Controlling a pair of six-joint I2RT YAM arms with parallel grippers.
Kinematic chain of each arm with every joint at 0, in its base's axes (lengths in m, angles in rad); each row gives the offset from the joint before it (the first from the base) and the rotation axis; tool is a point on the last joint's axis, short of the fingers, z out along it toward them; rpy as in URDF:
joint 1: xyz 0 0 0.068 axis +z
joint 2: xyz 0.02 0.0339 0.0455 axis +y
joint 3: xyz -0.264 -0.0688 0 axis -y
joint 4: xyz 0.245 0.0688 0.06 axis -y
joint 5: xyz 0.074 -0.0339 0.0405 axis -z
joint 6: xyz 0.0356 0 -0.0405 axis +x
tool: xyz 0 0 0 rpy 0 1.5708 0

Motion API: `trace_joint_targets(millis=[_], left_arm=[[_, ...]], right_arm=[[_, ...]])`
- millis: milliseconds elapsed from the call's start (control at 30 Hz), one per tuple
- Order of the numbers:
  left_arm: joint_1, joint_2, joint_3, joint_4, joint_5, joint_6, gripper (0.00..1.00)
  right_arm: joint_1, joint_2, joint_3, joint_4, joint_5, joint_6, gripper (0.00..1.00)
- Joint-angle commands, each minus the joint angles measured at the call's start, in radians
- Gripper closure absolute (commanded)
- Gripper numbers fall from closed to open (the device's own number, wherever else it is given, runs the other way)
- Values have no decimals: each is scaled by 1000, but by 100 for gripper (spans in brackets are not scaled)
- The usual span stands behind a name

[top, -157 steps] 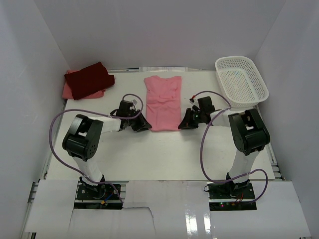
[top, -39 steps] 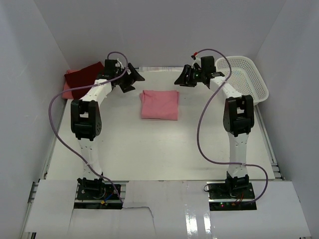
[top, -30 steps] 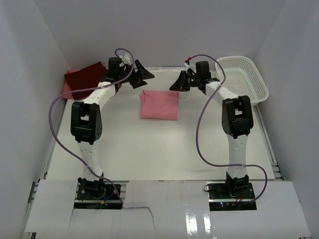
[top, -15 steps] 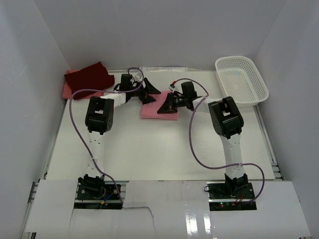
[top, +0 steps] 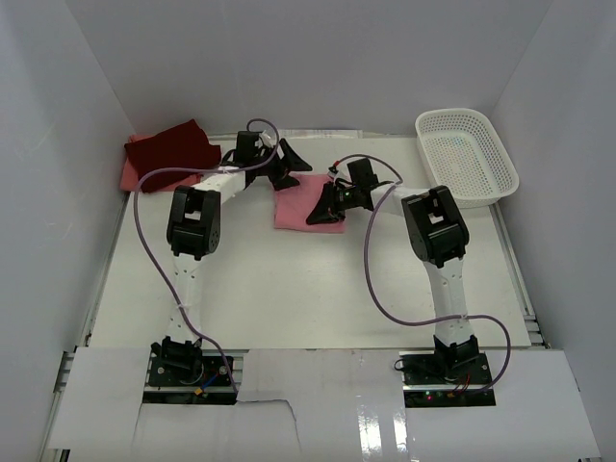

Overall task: Fold and stack the t-shirts
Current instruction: Fold the long partially folded tshirt into a neat square

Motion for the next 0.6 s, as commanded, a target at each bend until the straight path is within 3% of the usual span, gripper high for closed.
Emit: trace_joint_targets(millis=[0,133,233,367,567], left_arm=[[-5,-166,42,-108,-54,22,12],[-81,-270,117,-423,-239,115,9],[-144,-246,229,-642,-381,180,9],[-227,-189,277,-795,-563,249,9],[-290,-94,335,-970,-776,266,8]], right_arm=[[-5,-144,2,-7,18,-15,79],[-11,-213,29,-47,-8,-29,65],[-20,-290,32,-145,110,-118,59],[-31,-391,26,-346,341,-230,56],[-63,-532,-47,-423,530,-277,55]])
